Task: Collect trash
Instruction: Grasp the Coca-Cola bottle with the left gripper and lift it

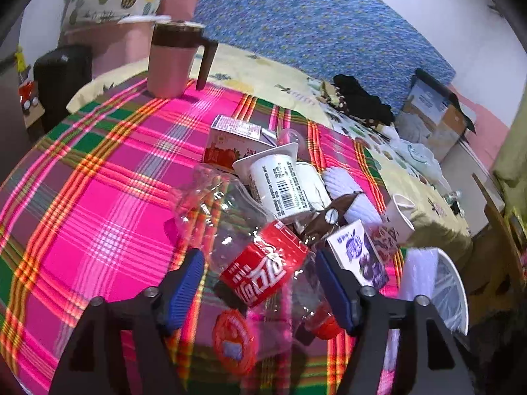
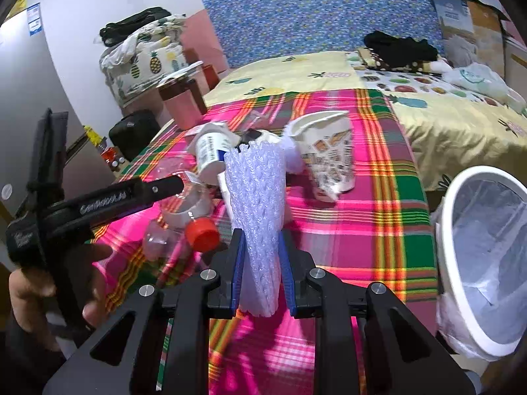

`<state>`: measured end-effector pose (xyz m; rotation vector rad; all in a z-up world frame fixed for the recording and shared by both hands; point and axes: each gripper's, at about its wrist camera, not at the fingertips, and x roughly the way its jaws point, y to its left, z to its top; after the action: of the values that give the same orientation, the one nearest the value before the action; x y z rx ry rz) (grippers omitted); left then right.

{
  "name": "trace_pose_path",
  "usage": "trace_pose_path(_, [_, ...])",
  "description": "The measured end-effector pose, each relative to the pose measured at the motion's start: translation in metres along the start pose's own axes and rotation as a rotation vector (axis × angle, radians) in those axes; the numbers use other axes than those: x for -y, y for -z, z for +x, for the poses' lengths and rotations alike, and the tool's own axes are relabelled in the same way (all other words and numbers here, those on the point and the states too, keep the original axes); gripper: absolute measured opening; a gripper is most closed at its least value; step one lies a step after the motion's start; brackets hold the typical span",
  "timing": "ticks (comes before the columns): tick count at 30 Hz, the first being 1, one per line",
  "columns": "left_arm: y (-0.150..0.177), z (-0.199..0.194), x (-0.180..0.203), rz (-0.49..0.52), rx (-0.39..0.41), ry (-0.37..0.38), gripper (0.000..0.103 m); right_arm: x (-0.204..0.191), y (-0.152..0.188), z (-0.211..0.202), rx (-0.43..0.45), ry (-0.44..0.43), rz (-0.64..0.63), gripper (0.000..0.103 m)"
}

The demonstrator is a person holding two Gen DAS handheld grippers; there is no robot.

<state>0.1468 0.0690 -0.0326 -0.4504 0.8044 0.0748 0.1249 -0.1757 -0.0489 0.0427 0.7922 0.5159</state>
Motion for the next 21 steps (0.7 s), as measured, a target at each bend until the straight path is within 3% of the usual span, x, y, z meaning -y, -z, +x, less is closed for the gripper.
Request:
trace_pose_path(16, [-0.018, 0.037, -0.007, -0.186, -0.082, -0.06, 0.073, 0.018, 0.0, 0.002, 0.0, 0.004, 0.041, 0.021])
trace_pose_path(21, [-0.015, 0.03, -0.004, -0.144, -0.046, -0.05, 0.071, 0.021, 0.001, -0.001, 0.007, 0.01, 0.038, 0.021])
